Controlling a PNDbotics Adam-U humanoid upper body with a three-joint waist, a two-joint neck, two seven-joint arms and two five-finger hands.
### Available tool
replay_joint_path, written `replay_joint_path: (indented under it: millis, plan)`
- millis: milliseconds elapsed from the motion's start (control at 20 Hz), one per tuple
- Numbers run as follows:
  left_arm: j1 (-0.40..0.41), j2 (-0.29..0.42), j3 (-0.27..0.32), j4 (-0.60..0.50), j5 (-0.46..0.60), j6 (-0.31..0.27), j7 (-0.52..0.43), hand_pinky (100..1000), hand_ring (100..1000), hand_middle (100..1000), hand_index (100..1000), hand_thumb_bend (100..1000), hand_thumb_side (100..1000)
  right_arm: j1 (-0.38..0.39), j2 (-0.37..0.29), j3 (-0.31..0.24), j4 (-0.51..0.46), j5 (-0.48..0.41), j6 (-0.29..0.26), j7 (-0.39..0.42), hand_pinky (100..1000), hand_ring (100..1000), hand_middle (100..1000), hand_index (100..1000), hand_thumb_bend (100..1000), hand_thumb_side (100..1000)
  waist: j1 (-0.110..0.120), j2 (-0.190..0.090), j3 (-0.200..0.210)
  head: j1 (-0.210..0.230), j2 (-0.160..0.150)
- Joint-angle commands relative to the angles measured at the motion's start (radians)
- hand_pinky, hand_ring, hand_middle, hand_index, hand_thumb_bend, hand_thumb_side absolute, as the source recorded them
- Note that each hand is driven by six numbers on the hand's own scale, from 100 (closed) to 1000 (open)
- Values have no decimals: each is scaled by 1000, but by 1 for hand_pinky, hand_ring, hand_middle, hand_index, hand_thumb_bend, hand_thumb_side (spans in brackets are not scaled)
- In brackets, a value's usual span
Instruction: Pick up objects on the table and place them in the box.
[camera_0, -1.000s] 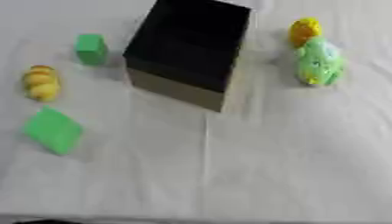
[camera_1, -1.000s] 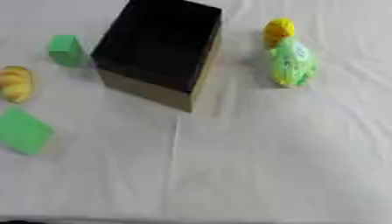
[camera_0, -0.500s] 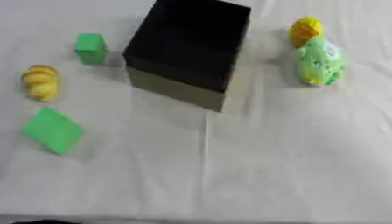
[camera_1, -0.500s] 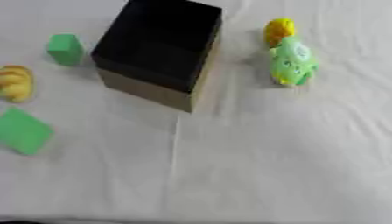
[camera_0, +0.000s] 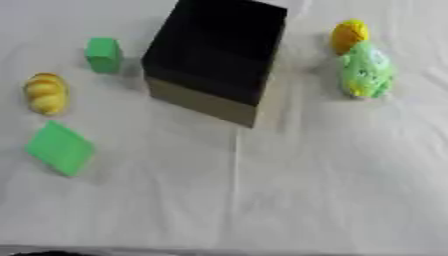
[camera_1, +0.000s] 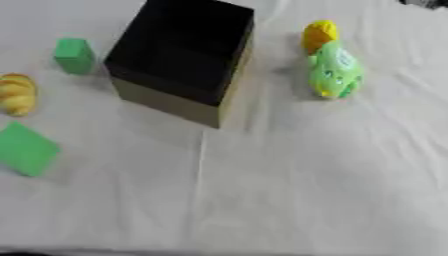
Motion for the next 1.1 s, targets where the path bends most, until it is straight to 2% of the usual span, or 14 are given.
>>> replay_joint_path:
  millis: [50,250,450,700,1100]
  plan:
    - [-18,26,6,-15,4,2,-5,795,862,779,945,447,570,-16,-19,31,21,26,-13,34,931,952,878,868,320,194,-14,-6,3,-6,-11]
    - [-23,21,0,-13,4,4,-11,795,862,779,945,448,570,-34,11,73,72,62,-31,53,932,953,882,878,325,199,-14,-8,8,-11,-12]
    - [-24,19,-2,-12,4,5,-13,794,862,778,945,447,570,-41,20,82,95,75,-44,51,933,957,896,896,344,189,-14,-8,9,-12,-12]
    - [-31,8,-10,-8,5,7,-18,793,860,775,945,448,568,-65,77,127,178,125,-59,48,932,958,897,896,352,193,-16,-7,18,-21,-12]
    - [-33,-1,-13,-6,8,8,-20,791,859,773,944,446,568,-79,131,152,288,185,-89,37,931,960,902,899,387,159,-17,-2,28,-29,-12]
